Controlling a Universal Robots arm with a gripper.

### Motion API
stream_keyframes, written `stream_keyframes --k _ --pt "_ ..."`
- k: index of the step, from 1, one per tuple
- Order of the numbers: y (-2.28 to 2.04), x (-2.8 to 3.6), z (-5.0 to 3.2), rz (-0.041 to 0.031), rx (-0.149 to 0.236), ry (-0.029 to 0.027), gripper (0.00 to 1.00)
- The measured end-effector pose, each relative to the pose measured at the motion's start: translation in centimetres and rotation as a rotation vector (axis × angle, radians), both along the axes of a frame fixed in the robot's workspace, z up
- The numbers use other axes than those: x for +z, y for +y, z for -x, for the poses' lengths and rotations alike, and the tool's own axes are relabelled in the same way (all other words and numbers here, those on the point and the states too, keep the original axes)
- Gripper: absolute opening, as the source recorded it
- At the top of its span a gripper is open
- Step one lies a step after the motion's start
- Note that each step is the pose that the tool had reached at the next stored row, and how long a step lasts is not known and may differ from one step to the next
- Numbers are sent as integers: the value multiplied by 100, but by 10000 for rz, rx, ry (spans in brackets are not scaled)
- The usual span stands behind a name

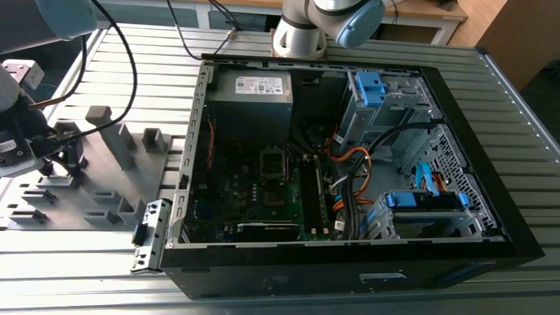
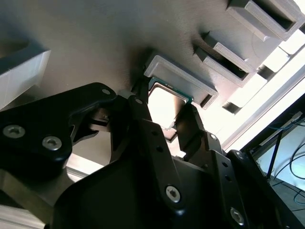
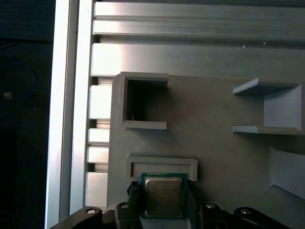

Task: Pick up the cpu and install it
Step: 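Pick up the cpu and move it towards the insertion slot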

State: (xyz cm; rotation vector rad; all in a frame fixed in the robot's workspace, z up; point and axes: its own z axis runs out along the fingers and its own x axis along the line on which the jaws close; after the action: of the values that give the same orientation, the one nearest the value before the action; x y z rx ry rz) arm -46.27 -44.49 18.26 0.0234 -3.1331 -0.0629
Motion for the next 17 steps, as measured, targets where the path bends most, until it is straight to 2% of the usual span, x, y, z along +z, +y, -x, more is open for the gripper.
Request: stream_keyframes --k 11,17 --pt "0 0 -1 -2 0 -3 47" --pt "0 75 0 -1 0 -1 47"
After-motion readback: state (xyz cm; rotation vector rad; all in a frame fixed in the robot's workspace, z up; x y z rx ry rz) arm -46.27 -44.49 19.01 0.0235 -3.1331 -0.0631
